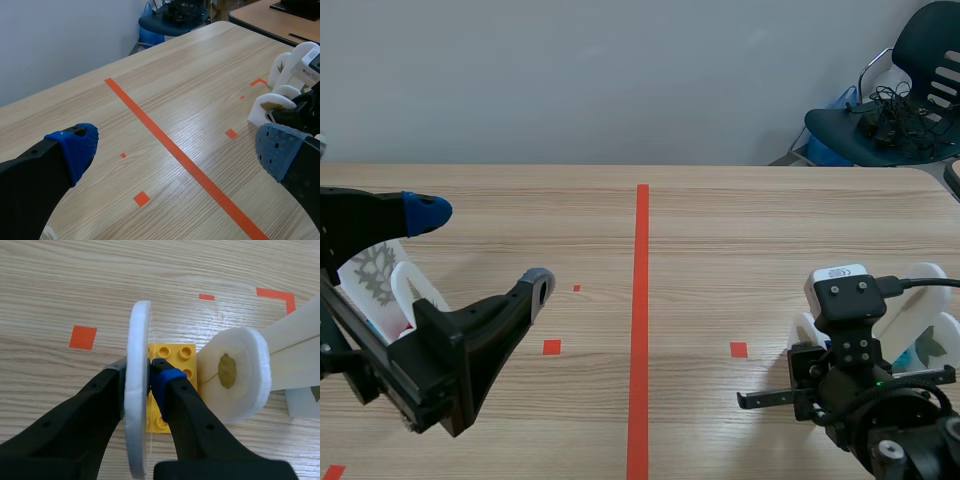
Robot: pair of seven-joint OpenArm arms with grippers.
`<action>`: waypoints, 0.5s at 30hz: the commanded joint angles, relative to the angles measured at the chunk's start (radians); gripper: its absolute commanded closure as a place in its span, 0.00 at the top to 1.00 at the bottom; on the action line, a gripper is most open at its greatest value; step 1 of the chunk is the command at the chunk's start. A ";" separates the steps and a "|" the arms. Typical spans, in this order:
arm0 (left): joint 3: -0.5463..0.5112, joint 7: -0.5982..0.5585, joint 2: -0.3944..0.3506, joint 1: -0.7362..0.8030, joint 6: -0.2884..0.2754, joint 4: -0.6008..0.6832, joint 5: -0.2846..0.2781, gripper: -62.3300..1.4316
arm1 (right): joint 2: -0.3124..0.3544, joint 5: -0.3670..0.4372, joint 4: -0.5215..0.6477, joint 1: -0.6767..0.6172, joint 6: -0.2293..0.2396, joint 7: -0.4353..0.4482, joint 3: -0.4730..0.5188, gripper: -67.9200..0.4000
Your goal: Do the leaf sorting experiment
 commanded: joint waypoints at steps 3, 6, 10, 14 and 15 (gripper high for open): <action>-0.002 -0.017 -0.003 -0.001 -0.002 0.010 -0.010 1.00 | 0.004 0.014 0.024 0.003 -0.002 0.011 0.042 0.24; -0.002 -0.017 -0.003 -0.001 -0.002 0.010 -0.010 1.00 | 0.004 0.014 0.024 0.003 -0.002 0.011 0.067 0.34; -0.002 -0.017 -0.003 -0.001 -0.002 0.010 -0.010 1.00 | 0.004 0.018 0.027 0.003 -0.002 0.021 0.083 0.43; -0.002 -0.017 -0.003 -0.001 -0.002 0.010 -0.010 1.00 | 0.004 0.044 0.058 0.012 -0.001 0.050 0.082 0.56; -0.002 -0.017 -0.003 -0.001 -0.003 0.010 -0.010 1.00 | 0.004 0.046 0.073 0.015 -0.001 0.047 0.082 0.59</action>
